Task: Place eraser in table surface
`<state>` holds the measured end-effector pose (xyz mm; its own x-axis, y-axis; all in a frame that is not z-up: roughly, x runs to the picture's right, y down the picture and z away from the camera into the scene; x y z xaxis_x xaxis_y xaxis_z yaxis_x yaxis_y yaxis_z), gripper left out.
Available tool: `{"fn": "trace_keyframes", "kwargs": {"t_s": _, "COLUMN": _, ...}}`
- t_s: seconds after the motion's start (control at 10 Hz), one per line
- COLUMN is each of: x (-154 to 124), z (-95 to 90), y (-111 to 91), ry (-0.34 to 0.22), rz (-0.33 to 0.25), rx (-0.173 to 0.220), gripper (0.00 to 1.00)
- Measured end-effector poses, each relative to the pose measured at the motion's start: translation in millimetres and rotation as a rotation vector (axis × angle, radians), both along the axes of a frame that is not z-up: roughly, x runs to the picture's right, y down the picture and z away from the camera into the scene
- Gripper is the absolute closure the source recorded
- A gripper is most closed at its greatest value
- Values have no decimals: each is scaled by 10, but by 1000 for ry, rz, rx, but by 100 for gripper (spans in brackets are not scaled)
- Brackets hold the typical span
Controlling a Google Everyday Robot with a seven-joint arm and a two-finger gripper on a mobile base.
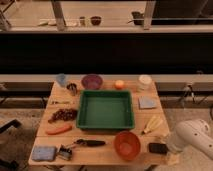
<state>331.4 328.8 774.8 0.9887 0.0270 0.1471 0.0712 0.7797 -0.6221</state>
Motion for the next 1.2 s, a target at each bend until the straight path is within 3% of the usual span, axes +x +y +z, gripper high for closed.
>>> {"fn": "trace_keyframes", "kwargs": {"t_s": 0.5, "x": -146, "z": -162, "y": -94, "ry": 20, "rz": -38, "rx": 12, "gripper": 20}}
{"fn": "trace_keyframes", "kwargs": {"t_s": 1.2, "x": -170, "z": -145, "y": -115, "ry": 36, "rz": -50, "rx": 37, "gripper": 20}}
